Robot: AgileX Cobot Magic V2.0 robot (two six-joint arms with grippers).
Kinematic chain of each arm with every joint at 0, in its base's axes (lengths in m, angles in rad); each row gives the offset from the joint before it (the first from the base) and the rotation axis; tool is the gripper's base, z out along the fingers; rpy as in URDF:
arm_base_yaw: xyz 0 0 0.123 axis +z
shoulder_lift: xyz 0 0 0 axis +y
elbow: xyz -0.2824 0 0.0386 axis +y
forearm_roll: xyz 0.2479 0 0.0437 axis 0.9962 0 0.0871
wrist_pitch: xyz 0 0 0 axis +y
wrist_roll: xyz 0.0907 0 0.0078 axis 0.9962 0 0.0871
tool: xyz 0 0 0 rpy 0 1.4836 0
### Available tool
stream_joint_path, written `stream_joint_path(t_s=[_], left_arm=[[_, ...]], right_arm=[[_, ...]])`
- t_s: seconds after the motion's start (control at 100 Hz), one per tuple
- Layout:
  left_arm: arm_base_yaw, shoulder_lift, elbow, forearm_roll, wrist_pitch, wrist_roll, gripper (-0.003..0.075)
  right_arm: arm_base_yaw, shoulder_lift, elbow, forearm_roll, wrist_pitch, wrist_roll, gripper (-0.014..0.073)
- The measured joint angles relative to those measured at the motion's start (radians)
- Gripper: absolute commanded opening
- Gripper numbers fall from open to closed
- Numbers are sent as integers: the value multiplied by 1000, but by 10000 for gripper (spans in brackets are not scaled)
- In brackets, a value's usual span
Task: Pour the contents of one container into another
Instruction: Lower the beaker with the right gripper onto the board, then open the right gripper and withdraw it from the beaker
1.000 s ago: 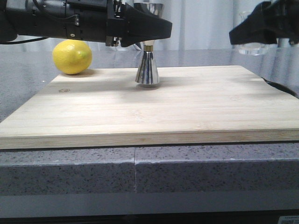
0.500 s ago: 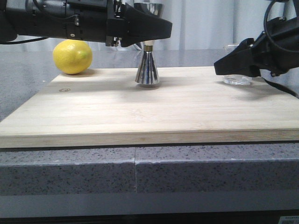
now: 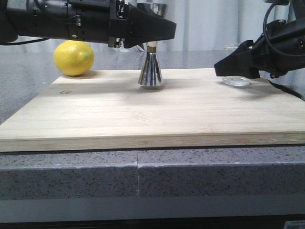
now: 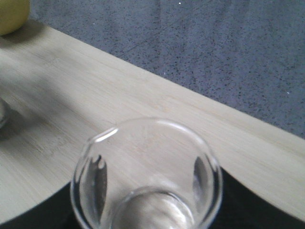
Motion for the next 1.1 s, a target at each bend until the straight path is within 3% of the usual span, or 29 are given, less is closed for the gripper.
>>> stream_joint_path(t_s=[0.13,0.55,0.88,1.1], left_arm=[[0,0,0,0,0,0,205],[0,0,0,0,0,0,205],[0,0,0,0,0,0,205],[0,0,0,0,0,0,205]], right_arm=[[0,1,0,0,2,0,576],[0,-191,0,0,21,21,579],[0,-420,0,-67,215,274,579],[0,-507,0,-122,246,439,579]])
